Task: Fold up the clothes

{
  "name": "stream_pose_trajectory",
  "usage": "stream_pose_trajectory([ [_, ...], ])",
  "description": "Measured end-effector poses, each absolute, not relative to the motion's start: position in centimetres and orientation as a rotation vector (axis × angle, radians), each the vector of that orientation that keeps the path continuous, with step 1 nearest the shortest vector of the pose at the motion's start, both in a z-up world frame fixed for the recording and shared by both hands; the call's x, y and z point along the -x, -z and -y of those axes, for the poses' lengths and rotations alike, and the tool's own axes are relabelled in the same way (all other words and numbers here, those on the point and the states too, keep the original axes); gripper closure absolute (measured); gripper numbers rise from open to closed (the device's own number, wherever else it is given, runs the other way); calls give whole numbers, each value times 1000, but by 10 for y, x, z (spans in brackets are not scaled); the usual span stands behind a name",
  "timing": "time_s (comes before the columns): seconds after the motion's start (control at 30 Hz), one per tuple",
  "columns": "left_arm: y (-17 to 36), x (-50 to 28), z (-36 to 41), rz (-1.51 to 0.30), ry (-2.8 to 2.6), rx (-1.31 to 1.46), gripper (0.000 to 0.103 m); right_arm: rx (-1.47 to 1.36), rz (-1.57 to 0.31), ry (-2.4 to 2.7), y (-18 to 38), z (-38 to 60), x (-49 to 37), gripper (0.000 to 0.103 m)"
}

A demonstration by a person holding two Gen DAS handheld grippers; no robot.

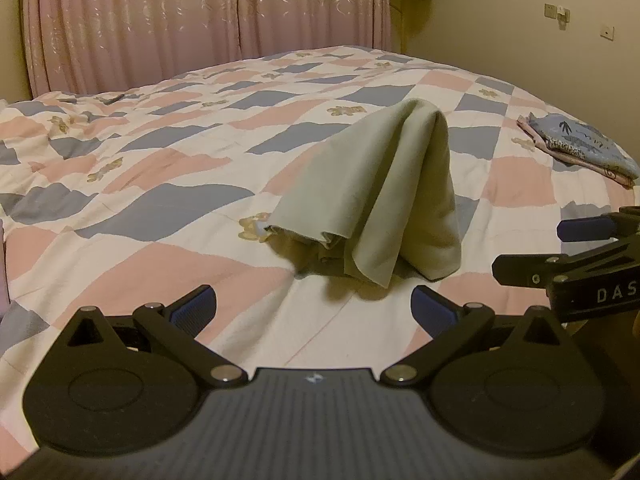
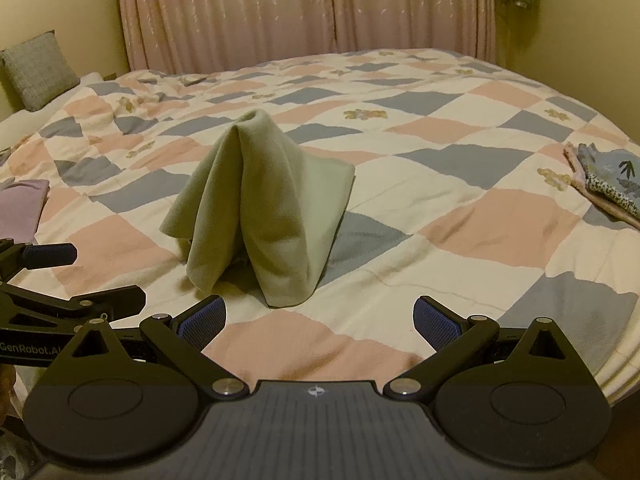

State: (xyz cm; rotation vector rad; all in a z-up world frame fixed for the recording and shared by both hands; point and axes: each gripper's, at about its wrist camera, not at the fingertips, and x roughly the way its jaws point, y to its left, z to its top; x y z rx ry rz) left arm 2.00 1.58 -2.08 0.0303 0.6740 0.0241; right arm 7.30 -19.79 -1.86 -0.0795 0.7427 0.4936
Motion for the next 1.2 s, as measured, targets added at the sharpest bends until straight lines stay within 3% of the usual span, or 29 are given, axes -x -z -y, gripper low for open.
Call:
stream_pose_trajectory([
  [0.83, 30, -35, -11, -647, 38, -116, 2, 105, -765, -505, 32, 188, -96, 0],
  [1.1, 34, -43, -1, -628, 118, -210, 26, 152, -724, -532, 31, 185, -97, 2],
  [1.2, 37, -50, 5, -617, 140, -277, 39, 172, -706, -575, 33, 183, -99, 14],
])
